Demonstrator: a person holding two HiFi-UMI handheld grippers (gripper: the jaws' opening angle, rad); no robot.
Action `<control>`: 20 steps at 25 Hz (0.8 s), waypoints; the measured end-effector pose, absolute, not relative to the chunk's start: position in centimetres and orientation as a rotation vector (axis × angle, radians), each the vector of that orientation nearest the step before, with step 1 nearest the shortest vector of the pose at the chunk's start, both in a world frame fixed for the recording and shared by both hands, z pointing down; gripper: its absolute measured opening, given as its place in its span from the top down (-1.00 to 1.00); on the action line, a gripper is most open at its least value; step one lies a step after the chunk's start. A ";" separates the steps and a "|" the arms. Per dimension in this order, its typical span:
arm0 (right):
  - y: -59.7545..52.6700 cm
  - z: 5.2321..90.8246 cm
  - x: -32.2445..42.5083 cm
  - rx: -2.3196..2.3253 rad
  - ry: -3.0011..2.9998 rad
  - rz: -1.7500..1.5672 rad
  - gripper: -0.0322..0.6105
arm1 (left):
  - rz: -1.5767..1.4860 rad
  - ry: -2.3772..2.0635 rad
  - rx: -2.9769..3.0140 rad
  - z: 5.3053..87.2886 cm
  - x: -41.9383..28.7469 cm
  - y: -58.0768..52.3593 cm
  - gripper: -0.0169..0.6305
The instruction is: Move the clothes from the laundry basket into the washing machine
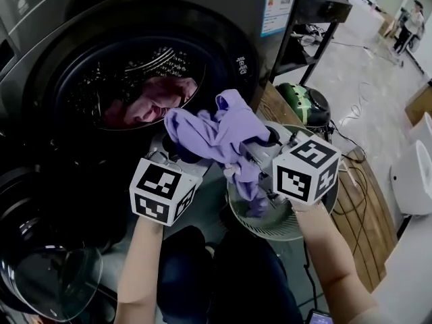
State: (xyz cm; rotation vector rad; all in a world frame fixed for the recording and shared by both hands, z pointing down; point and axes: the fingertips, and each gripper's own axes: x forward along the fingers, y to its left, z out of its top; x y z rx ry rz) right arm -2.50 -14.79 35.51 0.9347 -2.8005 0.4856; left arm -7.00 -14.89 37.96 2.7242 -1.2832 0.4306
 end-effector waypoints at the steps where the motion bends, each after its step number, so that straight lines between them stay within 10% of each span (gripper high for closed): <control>1: -15.1 34.9 -3.2 0.924 -2.815 0.474 0.73 | 0.410 -1.289 2.716 37.8 -7.3 -14.9 -0.06; 13: -15.8 33.3 -10.3 0.807 -2.899 0.426 0.73 | 0.437 -1.396 2.629 38.3 -9.4 -15.1 -0.22; 20: -15.1 33.2 -11.3 0.773 -3.025 0.548 0.69 | 0.312 -1.514 2.526 38.4 -13.4 -16.0 0.62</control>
